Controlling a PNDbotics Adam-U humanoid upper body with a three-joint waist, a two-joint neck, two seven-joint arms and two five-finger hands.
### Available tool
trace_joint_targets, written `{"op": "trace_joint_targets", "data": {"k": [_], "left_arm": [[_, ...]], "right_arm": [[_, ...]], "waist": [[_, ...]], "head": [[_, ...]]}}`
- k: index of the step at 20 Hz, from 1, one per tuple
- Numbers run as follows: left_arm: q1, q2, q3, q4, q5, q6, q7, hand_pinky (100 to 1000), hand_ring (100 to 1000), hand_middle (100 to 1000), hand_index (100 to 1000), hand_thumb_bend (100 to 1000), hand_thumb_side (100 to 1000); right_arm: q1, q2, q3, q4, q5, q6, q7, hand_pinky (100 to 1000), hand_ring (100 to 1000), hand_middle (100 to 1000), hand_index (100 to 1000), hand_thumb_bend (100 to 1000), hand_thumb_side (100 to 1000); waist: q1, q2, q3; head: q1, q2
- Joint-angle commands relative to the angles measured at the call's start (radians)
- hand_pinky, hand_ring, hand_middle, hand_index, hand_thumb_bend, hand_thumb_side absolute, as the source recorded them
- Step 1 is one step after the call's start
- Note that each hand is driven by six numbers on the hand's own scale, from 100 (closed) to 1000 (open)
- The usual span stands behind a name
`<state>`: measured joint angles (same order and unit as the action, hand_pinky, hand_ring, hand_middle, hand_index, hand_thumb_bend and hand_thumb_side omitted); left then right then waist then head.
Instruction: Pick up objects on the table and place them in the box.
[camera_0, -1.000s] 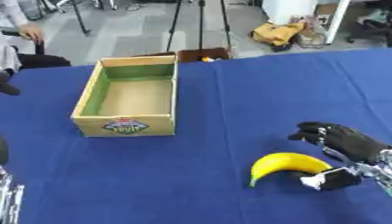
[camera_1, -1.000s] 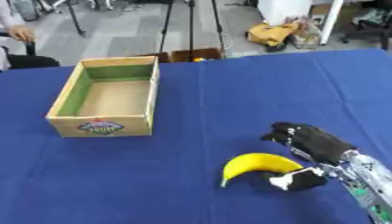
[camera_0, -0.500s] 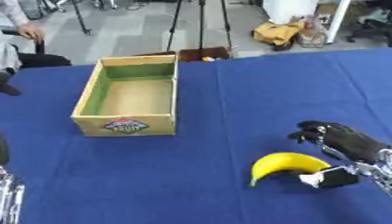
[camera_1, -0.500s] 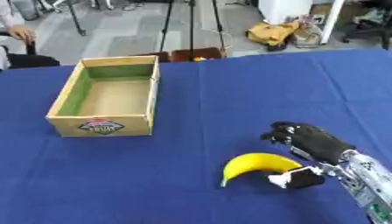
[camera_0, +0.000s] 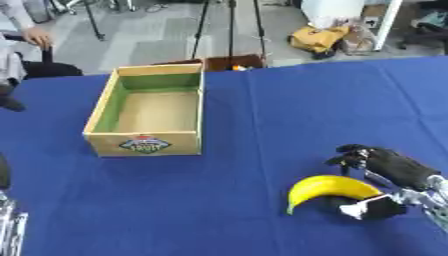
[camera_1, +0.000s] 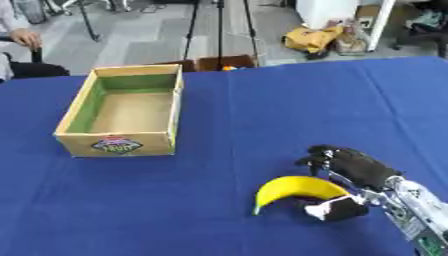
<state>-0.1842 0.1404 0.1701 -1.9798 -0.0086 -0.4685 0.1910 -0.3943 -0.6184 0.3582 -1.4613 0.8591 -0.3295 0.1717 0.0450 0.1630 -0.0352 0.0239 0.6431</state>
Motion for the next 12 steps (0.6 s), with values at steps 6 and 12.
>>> {"op": "trace_joint_targets", "data": {"k": [6,12], "left_arm": [[-0.005,0.001,0.000,-0.020,0.000,0.009,0.006,401,532,589,800,100,852],[-0.003,-0.001,0.000,-0.020,-0.002,0.011,0.007,395,528,586,797,100,848]], "right_arm": [[-0.009,-0.011,-0.006,0.009,-0.029,0.008,-0.018,748,908,529,844,397,643],[-0.007,-0.011,-0.006,0.015,-0.037,0.012,-0.045,735,892,466,821,377,641]], "waist": [[-0.001,-0.008,0.002],[0.002,-0.007,0.002]], "head": [[-0.004,-0.007],[-0.003,-0.006]]}}
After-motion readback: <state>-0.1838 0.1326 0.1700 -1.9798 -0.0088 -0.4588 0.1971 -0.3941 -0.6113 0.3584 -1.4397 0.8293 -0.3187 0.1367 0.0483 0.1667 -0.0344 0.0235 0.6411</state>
